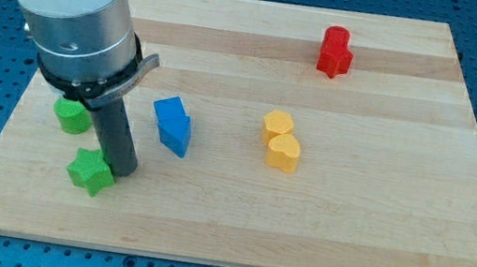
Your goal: Place green star to the bottom right of the green circle
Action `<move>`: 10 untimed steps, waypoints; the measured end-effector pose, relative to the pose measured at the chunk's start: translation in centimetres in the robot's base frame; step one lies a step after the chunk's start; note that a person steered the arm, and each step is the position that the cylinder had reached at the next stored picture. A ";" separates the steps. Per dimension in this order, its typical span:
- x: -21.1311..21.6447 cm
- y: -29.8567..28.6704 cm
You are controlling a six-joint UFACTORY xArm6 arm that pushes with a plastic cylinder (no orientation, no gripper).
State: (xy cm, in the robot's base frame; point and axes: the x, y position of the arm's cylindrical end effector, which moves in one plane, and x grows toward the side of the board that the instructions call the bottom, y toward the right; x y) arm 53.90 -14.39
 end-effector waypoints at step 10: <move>1.8 -7.2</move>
